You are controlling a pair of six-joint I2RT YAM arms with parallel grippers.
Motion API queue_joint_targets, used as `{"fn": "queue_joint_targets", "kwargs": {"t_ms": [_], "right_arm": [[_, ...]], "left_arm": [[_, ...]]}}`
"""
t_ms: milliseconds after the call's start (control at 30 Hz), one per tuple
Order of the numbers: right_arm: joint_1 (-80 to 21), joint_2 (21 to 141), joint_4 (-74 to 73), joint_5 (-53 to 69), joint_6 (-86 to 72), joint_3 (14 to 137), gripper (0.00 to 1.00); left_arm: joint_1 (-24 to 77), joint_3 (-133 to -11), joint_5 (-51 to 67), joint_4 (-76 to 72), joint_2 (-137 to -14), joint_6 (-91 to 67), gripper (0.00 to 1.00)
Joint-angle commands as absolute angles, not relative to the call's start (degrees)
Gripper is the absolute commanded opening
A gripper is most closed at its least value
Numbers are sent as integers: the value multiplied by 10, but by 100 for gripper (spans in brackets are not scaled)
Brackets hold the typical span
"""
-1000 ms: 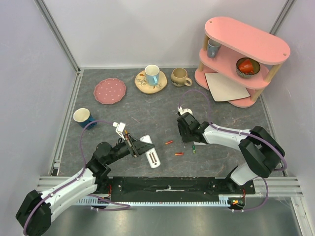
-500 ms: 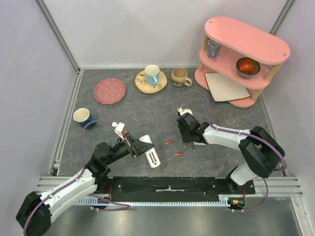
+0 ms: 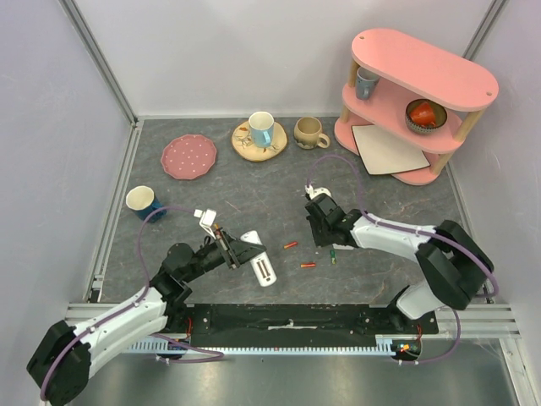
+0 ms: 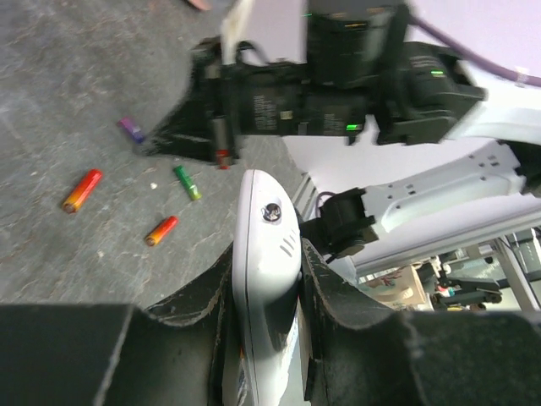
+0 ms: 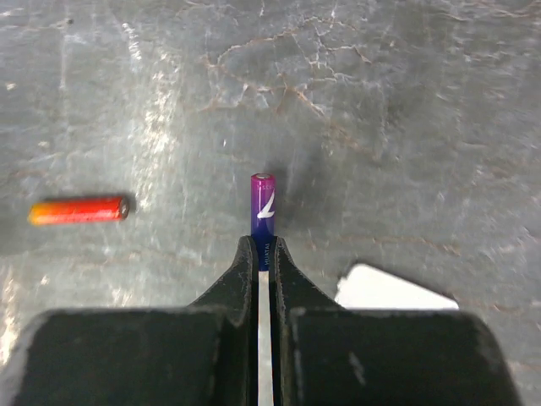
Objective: Load the batteries into the remote control
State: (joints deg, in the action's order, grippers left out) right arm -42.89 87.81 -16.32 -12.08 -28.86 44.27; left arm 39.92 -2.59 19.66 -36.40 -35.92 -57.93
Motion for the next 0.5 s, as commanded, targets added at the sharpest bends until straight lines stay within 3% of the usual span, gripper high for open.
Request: {"fn": "queue_joint_targets", "kwargs": {"t_ms": [0, 100, 467], "right_arm": [[-432, 774, -216, -102, -291, 463, 0], [-432, 697, -278, -72, -288, 507, 0], [-467, 656, -506, 10, -257, 701, 0]], "left_arm": [[397, -48, 160, -440, -436, -573, 2], [396, -77, 154, -515, -526, -609, 2], [396, -113, 134, -762, -766, -737, 2]]}}
